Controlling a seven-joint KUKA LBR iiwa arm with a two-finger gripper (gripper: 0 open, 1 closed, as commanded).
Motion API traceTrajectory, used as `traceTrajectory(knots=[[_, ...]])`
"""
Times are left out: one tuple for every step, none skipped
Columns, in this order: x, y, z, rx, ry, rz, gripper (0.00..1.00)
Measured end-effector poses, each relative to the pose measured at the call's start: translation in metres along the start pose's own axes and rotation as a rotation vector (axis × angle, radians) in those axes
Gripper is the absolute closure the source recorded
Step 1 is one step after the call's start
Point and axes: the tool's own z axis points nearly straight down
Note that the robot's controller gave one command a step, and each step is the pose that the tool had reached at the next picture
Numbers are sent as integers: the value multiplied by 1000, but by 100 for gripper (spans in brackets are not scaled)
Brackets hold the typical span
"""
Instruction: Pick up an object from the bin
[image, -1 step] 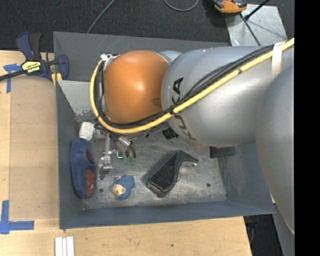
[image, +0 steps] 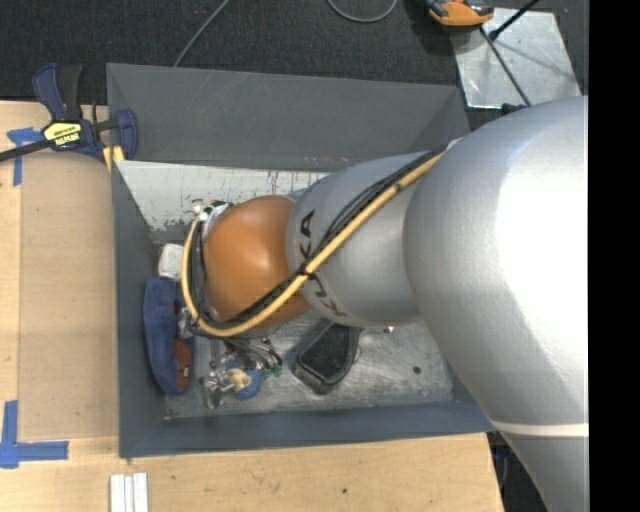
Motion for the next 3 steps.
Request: traceTrajectory(knots=[[-28,9,-56,-1,2,-67,0],[-29,3,-38,7,6,-267,0],[-45,-7,-42,8,8,-602,0]])
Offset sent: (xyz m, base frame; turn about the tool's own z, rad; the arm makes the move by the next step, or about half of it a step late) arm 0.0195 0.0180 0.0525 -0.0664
